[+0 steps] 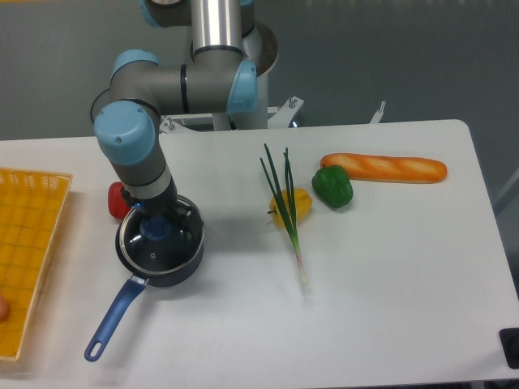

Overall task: Open the lid
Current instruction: 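Lower the gripper onto the lid knob and close on it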

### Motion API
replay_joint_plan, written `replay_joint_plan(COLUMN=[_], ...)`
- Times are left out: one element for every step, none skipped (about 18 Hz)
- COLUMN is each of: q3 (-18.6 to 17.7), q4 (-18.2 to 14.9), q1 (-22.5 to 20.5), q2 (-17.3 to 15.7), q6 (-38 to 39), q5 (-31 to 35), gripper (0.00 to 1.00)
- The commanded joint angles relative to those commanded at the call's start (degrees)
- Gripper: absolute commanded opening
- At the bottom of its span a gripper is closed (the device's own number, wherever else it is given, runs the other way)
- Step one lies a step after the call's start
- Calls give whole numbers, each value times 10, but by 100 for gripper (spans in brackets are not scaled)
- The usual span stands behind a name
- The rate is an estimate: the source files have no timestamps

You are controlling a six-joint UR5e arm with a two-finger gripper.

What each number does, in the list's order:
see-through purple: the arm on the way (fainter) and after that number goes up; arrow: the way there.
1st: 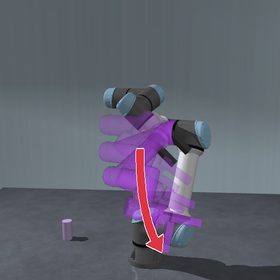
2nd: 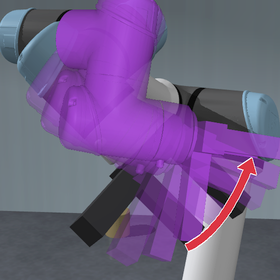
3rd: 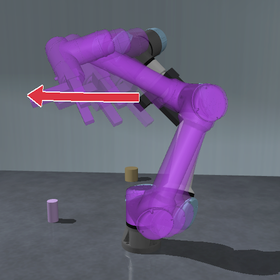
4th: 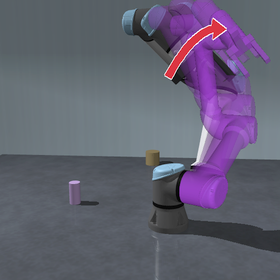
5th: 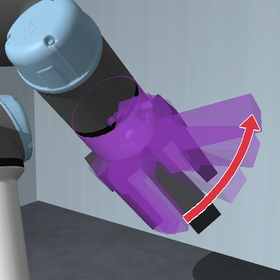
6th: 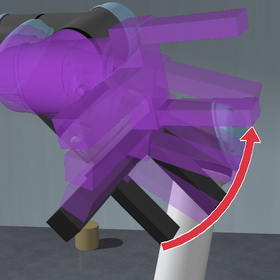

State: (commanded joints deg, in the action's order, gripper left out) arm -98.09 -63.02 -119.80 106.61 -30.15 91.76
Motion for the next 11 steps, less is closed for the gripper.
replay_joint_plan(q3=[3,5,4,4,4,4,4,4,4,4,3], q4=[1,0,0,-1,-1,-1,-2,-2,-2,-2,-3], q1=[6,11,12,13,13,16,18,18,18,18,18], q2=[-2,-3,-2,0,1,1,2,2,2,2,2], q6=[0,0,1,1,1,2,2,2,2,2,2], q5=[-2,-1,1,3,4,4,6,6,6,7,7], gripper=[100,100,100,100,100,100,100,100,100,100,100])
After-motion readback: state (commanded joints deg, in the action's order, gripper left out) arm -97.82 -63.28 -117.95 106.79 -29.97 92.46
